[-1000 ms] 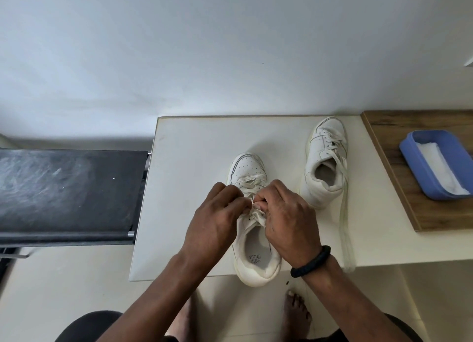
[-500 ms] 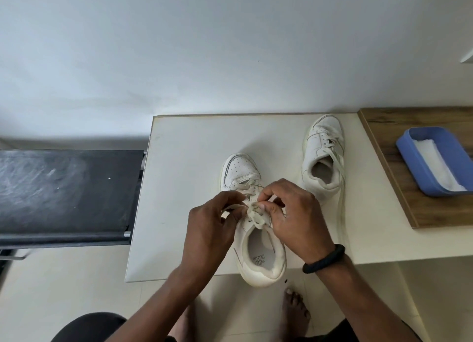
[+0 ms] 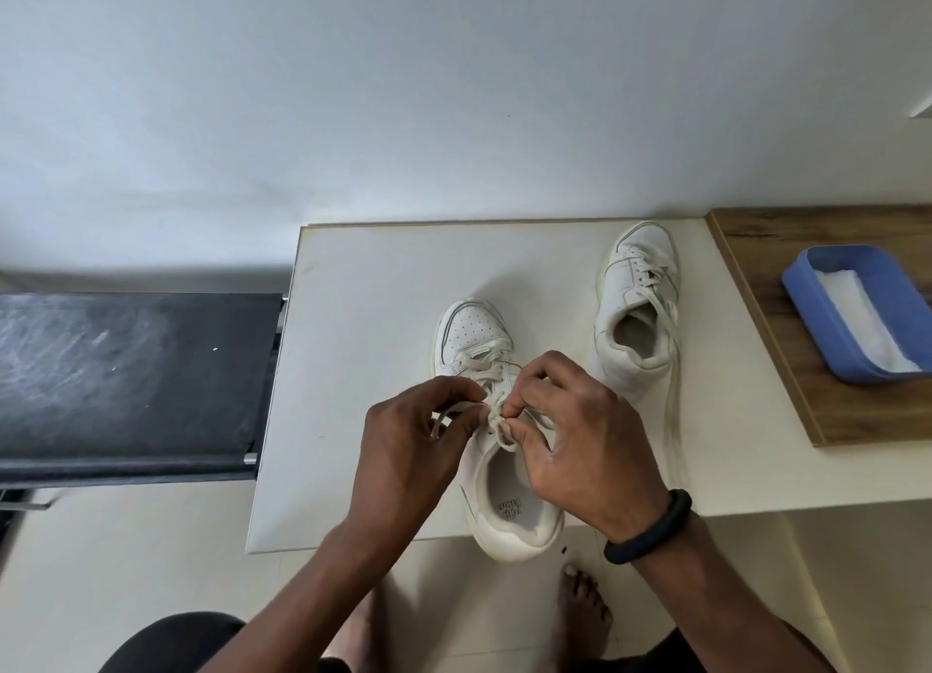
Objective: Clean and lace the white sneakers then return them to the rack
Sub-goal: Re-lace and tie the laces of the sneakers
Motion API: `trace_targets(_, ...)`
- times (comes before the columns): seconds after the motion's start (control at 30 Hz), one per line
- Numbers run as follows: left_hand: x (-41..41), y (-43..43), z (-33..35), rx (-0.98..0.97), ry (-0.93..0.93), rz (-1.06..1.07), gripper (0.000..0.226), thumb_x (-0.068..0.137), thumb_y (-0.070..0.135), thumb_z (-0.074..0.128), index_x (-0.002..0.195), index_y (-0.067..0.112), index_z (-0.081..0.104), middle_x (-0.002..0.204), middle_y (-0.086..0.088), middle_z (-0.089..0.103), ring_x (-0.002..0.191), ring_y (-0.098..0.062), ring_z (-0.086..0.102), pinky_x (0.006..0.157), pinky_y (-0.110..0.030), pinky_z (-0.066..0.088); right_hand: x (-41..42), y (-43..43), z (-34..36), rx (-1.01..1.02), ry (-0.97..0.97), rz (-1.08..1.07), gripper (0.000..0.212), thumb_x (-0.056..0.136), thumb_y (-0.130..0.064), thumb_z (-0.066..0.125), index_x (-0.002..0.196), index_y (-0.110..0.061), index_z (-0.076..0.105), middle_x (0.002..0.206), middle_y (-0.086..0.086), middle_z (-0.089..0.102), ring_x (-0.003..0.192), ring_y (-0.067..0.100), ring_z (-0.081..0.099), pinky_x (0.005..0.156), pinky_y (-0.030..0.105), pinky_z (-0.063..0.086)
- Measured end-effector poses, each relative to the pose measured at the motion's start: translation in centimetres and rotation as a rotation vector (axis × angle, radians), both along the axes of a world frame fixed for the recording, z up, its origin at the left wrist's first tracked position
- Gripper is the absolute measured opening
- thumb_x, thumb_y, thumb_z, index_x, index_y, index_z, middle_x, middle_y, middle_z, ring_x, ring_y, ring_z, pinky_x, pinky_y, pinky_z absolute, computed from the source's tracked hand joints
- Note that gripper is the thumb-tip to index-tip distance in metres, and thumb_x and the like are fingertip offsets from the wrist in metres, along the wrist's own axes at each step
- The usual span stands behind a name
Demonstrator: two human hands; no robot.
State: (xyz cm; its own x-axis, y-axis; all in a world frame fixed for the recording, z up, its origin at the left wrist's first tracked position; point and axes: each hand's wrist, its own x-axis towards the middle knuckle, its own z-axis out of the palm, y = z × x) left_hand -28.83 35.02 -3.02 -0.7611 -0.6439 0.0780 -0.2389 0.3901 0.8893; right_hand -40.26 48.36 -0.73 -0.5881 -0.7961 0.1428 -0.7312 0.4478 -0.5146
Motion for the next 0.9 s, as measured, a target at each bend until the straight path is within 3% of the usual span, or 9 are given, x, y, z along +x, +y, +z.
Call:
trace_targets(0.23,0.2,-0.1,-0.3,-0.076,0.051,-0.144,0.011,0.091,0.029,0.073,0.1,0.025,0.078,0.099,0.014,0.072,0.092,-0.009,0.068,0.069,-0.017,0.05,0.0,-0.2,-0.1,-0.112,0.01,-0.03,0.004,0.077,-0.022,0.066,0.075,-0.02,0.065,0.09,-0.013,0.06,0.069,0.009,0.061,0.057,0.031,0.054)
trace_targets(0.37,0.1,-0.1,-0.9,-0.185,0.017,-0.162,0.019,0.09,0.031,0.071,0.108,0.028,0.075,0.111,0.014,0.068,0.107,-0.007,0.065,0.083,-0.03,0.054,-0.8,0.2,-0.1,-0.221,-0.151,0.004,0.012,0.074,-0.005,0.07,0.069,-0.014,0.063,0.088,-0.008,0.062,0.075,0.014,0.065,0.055,0.031,0.057)
trace_targets(0.5,0.1,-0.3,-1.0,-0.186,0.014,-0.165,0.016,0.09,0.032,0.071,0.106,0.029,0.076,0.109,0.015,0.068,0.106,-0.007,0.065,0.084,-0.035,0.054,-1.9,1.0,0.2,-0.254,-0.356,-0.014,0.022,0.072,0.007,0.072,0.064,-0.011,0.063,0.087,-0.005,0.065,0.081,0.016,0.069,0.056,0.027,0.06)
trace_targets(0.63,0.2,-0.9,-1.0,-0.143,0.017,-0.177,0.017,0.089,0.016,0.075,0.102,0.027,0.077,0.101,0.015,0.07,0.093,-0.005,0.068,0.076,-0.031,0.054,-3.4,2.3,0.4,-0.141,-0.434,-0.027,0.017,0.071,-0.008,0.072,0.06,-0.019,0.063,0.088,-0.008,0.067,0.087,0.013,0.067,0.059,0.027,0.055)
trace_targets(0.7,0.3,-1.4,-1.2,-0.147,0.013,-0.168,0.024,0.087,0.004,0.074,0.099,0.025,0.078,0.096,0.015,0.07,0.087,-0.007,0.068,0.072,-0.034,0.054,-4.0,3.0,0.7,-0.09,-0.449,-0.043,0.023,0.072,-0.005,0.074,0.059,-0.021,0.064,0.087,-0.008,0.069,0.089,0.012,0.067,0.064,0.032,0.054)
trace_targets(0.77,0.3,-1.8,-1.2,-0.149,0.011,-0.149,0.025,0.087,0.004,0.074,0.096,0.026,0.079,0.093,0.014,0.071,0.085,-0.008,0.068,0.07,-0.035,0.053,-4.3,3.6,1.2,-0.049,-0.452,-0.053,0.029,0.073,0.001,0.076,0.058,-0.022,0.065,0.086,-0.008,0.07,0.088,0.012,0.067,0.07,0.032,0.053)
trace_targets(0.9,0.4,-2.3,-1.2,-0.119,0.01,-0.136,0.018,0.087,0.012,0.076,0.094,0.027,0.08,0.091,0.015,0.071,0.086,-0.007,0.068,0.07,-0.032,0.052,-4.7,4.2,1.6,0.066,-0.413,-0.111,0.026,0.072,-0.003,0.075,0.057,-0.022,0.067,0.081,-0.011,0.07,0.079,0.007,0.067,0.07,0.021,0.051)
